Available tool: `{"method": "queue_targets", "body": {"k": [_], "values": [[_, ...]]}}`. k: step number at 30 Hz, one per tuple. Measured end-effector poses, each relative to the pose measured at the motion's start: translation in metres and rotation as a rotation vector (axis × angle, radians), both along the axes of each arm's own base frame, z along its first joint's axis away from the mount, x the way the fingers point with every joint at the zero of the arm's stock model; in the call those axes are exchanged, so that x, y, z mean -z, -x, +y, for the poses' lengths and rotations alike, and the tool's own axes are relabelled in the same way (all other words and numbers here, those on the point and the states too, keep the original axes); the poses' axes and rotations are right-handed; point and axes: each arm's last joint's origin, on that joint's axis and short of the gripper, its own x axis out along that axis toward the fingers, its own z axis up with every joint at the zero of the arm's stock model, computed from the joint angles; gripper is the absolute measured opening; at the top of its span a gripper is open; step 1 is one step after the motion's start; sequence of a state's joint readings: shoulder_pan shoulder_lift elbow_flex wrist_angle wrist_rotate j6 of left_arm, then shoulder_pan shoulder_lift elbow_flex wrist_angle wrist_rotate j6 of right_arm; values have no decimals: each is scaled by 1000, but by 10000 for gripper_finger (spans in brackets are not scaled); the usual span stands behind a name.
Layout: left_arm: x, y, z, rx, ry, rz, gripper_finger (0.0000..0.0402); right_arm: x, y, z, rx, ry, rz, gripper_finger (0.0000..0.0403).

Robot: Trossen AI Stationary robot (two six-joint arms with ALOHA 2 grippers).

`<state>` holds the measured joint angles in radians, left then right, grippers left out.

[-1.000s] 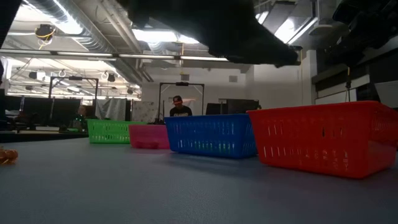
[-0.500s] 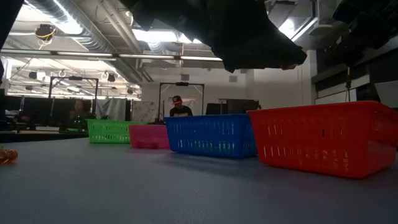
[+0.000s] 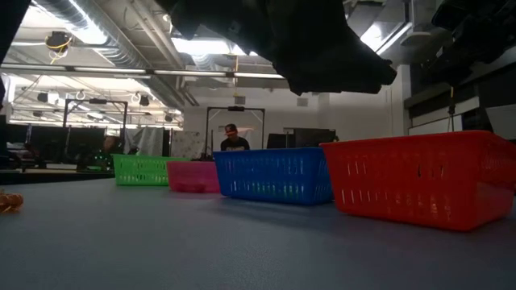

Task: Sort Halloween decoration
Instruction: Put the orange pumpkin toy into the orange bin

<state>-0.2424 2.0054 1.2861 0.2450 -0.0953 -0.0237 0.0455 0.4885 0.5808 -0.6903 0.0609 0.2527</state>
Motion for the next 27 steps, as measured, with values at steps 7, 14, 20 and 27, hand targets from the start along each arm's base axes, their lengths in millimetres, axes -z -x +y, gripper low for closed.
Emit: {"method": "queue_targets", "body": {"k": [7,14,20,27], "values": [[-12,6,4,-62,-47,20,150,0,0,0,0,0,0,154],[-44,20,8,-145,4,5,150,0,0,0,0,0,3,154],[-70,46,14,-219,107,124,150,1,1,0,1,1,10,154],[-74,90,9,-372,247,439,150,1,1,0,3,2,12,154]]}}
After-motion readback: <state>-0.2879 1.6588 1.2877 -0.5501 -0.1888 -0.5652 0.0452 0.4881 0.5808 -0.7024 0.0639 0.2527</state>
